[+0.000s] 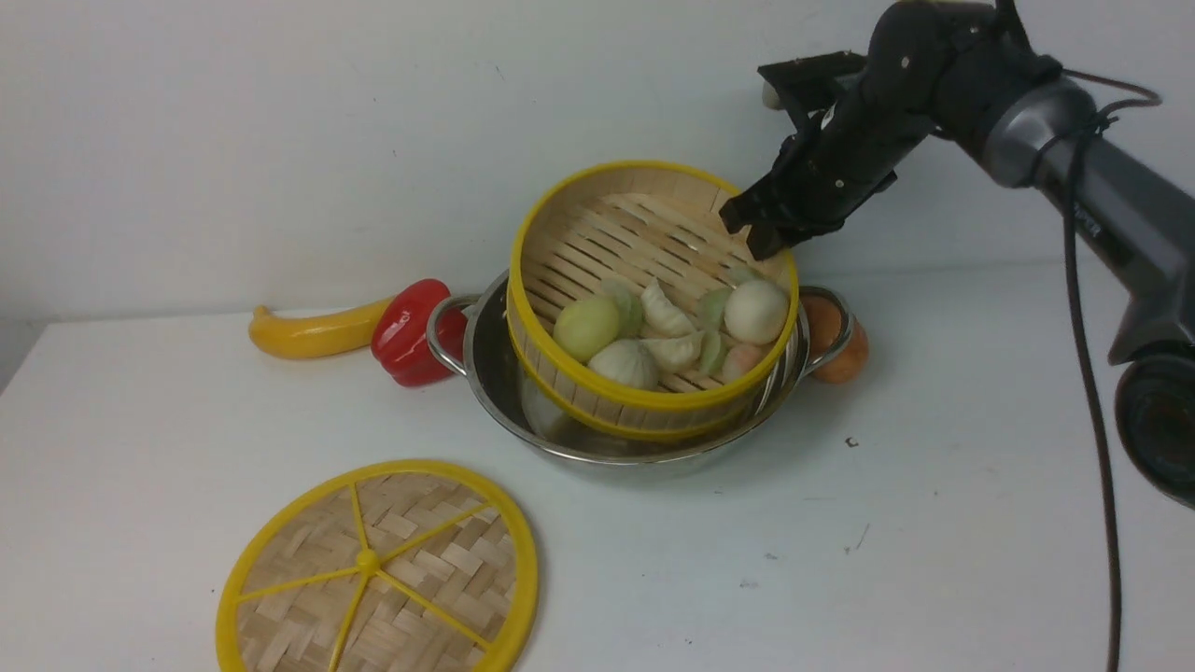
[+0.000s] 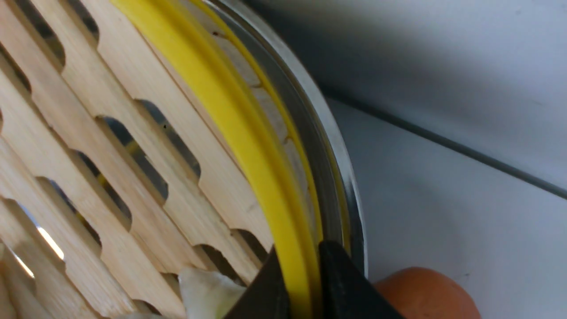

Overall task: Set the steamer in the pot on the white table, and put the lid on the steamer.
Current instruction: 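Place the bamboo steamer basket of food into the steel pot with the right gripper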

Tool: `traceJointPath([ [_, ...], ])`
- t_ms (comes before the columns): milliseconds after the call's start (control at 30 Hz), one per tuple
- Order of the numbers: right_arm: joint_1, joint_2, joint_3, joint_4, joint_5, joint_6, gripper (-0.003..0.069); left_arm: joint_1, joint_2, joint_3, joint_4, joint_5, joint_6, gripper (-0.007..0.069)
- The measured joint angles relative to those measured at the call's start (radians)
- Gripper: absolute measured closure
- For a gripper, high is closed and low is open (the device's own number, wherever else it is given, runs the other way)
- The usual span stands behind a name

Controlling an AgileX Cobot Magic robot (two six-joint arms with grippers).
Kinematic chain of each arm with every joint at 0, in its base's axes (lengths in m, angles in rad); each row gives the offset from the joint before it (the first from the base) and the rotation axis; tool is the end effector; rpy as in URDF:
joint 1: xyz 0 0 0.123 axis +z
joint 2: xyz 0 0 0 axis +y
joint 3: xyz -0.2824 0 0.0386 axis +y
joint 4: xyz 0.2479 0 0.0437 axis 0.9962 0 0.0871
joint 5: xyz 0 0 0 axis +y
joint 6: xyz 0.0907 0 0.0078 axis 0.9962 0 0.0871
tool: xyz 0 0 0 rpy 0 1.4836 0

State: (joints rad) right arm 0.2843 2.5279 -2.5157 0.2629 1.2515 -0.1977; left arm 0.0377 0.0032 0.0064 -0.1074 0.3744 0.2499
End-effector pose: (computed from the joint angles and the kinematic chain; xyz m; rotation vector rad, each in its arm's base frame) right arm 0.5083 0.1720 0.2136 -0.6091 2.6664 0.3892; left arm 0.0531 -0.0016 0.1773 0.1317 1.8618 0.0932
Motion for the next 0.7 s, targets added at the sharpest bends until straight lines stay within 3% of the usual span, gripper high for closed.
traceJointPath([
  [700, 0.000, 0.033, -0.005, 0.008, 0.001, -0.005, 0.0590, 0.000, 0.000, 0.000, 0.000, 0.000, 0.000, 0.0384],
])
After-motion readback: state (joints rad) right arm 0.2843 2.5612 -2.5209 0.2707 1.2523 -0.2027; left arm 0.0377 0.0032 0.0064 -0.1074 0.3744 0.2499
